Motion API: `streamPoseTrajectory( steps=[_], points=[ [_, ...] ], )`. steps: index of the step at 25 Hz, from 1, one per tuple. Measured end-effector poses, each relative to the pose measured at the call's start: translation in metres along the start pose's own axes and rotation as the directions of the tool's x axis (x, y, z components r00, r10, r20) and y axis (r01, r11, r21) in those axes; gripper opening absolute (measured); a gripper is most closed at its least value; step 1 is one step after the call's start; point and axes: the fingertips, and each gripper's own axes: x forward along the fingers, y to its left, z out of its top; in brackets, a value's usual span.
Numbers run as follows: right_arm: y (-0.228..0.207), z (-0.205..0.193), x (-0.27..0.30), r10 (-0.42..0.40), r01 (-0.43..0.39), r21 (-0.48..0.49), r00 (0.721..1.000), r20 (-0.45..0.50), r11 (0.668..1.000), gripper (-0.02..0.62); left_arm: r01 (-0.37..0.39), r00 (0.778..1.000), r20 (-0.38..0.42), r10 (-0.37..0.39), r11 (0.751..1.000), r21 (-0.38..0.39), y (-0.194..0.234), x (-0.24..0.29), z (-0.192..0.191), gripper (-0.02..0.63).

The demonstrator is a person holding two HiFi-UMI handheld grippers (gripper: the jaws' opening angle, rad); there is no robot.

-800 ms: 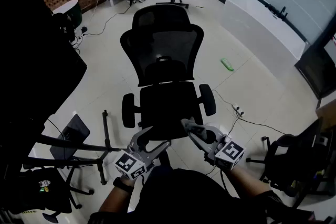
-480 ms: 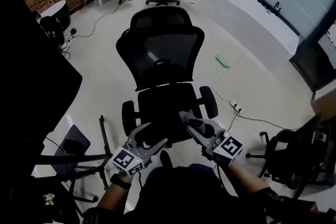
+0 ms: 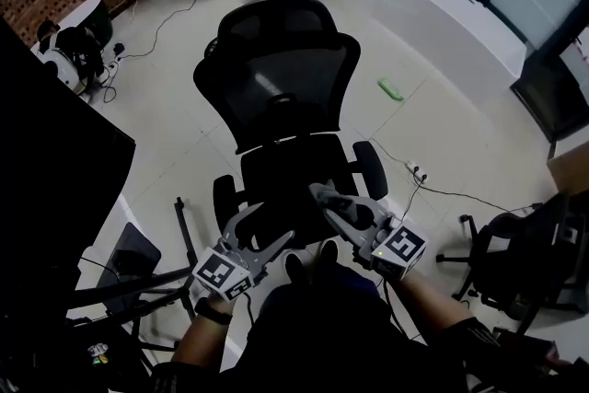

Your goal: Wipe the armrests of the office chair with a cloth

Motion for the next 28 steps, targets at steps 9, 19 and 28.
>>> streamPoseTrajectory(
  steps=[9, 19, 28],
  points=[
    [-0.058, -0.013, 0.012, -0.004, 0.004, 0.006, 0.999, -0.048, 1.0, 0.035, -0.018, 0.999, -0.039, 0.017, 1.0, -0.023, 0.019, 0.036, -0.009, 0.327],
    [-0.132, -0.038, 0.004, -0.03, 0.034, 0.037, 0.996, -0.087, 0.999, 0.037, 0.007, 0.998, -0.066, -0.01, 0.999, -0.042, 0.036, 0.109, -0.018, 0.327],
    [-0.229, -0.118, -0.003, -0.102, 0.088, -0.058, 0.95, -0.296, 0.994, 0.037, 0.005, 0.99, -0.14, -0.023, 0.992, -0.127, 0.063, 0.171, -0.071, 0.328]
  ],
)
